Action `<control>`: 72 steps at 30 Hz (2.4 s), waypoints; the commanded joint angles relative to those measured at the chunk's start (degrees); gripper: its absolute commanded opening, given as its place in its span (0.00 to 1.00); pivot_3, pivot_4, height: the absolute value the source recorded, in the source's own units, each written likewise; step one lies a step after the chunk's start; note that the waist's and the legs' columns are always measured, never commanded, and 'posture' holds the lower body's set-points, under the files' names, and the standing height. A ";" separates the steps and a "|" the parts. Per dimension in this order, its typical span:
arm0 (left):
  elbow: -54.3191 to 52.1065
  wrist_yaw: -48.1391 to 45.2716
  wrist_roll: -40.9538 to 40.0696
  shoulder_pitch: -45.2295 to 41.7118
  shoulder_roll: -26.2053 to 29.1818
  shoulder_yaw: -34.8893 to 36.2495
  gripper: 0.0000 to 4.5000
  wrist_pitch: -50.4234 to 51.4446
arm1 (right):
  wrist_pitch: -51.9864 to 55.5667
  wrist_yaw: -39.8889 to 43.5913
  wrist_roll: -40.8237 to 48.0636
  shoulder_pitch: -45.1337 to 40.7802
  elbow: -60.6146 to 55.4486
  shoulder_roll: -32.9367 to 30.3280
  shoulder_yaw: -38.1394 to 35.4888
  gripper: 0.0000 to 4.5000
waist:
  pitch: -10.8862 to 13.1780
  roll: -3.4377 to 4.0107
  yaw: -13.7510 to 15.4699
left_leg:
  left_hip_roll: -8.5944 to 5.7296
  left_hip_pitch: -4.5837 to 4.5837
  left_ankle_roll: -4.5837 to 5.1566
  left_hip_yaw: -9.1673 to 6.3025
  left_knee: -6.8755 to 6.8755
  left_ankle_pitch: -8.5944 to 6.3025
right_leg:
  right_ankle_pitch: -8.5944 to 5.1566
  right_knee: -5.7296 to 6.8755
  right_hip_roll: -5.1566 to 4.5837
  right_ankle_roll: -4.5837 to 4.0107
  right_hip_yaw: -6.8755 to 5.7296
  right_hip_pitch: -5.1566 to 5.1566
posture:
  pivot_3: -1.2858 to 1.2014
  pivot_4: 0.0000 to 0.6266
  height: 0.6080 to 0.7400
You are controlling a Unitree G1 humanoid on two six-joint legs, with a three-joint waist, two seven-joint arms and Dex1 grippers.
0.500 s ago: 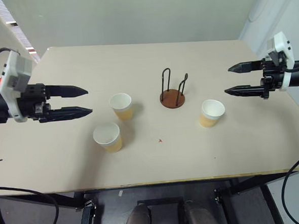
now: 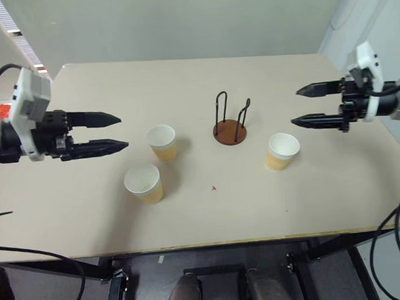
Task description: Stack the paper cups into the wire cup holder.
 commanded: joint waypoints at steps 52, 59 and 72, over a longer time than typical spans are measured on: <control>-5.95 2.56 3.14 -6.55 -4.72 -5.29 0.77 0.99 | 23.16 -31.76 -0.86 -5.78 -5.64 24.24 5.23 0.01 | 0.00 0.01 0.08 | -0.05 -0.37 -0.10 -0.08 -0.05 -0.07 | 0.25 -0.05 -0.01 0.31 -0.11 -0.37 | 0.52 0.24 1.00; -10.77 -3.57 2.07 -4.98 -3.32 -8.56 0.77 1.35 | 24.21 -22.32 4.49 8.48 -33.94 13.78 12.97 0.01 | -0.01 -0.01 0.17 | -0.04 -0.44 -0.14 -0.07 0.20 -0.12 | 0.16 -0.13 0.00 0.41 -0.19 -0.21 | 0.52 0.24 1.00; -14.90 -5.91 6.63 -2.21 -1.35 -14.50 0.77 -0.82 | 22.72 -29.60 0.04 11.08 -36.34 15.19 17.84 0.01 | -0.01 -0.02 -0.23 | -0.05 -0.06 0.23 -0.09 0.54 0.14 | 0.24 -0.05 0.04 0.12 0.03 0.14 | 0.52 0.24 1.00</control>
